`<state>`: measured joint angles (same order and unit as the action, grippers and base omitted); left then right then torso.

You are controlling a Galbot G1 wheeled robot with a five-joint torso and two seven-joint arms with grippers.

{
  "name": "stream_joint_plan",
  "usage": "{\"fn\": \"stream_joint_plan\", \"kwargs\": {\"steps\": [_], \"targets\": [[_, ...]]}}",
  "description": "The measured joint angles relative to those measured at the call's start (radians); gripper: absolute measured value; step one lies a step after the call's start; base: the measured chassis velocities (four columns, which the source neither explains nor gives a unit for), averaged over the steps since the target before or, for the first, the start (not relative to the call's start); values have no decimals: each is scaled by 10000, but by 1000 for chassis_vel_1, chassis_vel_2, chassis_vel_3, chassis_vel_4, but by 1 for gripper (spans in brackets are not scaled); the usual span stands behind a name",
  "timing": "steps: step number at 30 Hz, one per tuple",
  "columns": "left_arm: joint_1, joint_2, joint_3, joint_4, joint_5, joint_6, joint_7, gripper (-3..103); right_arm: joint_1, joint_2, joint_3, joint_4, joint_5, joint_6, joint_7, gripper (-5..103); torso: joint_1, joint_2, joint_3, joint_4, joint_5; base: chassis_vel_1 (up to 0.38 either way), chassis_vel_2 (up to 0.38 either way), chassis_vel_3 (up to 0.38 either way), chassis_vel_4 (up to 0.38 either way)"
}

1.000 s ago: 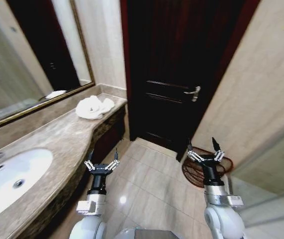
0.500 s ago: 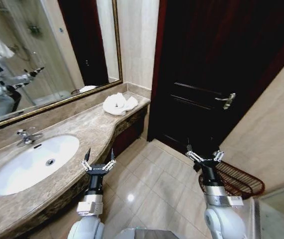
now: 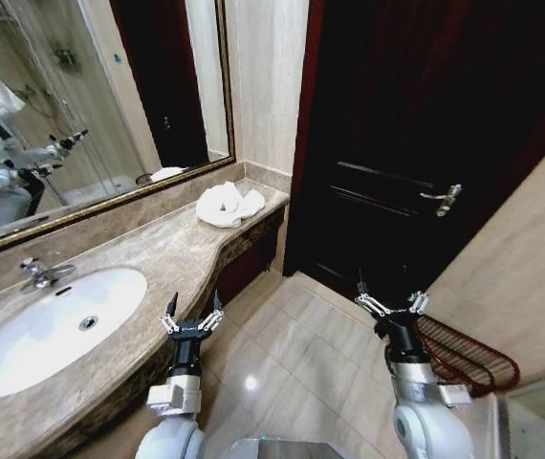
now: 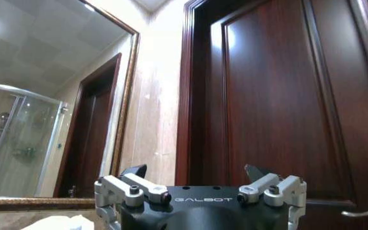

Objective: Discard the used towel into the hamper.

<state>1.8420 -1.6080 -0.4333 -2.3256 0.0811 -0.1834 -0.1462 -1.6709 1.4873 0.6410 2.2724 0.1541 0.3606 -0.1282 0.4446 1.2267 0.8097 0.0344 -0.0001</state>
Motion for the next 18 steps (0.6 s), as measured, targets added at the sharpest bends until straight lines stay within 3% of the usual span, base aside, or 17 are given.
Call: {"fn": "stream_joint_plan", "kwargs": {"steps": [4,18], "targets": [[-44,0,-7,39,1,27,0,95,60,-3,-3,-139,19,107,-132,100,0,-1,0,0,1,-185,176,191,-179],[-254,0,17,373,-3,67,71,99,148,-43,0,-369,107,311,-232,100,-4,0,-2,-1,0,-141,137,141,-152]]}}
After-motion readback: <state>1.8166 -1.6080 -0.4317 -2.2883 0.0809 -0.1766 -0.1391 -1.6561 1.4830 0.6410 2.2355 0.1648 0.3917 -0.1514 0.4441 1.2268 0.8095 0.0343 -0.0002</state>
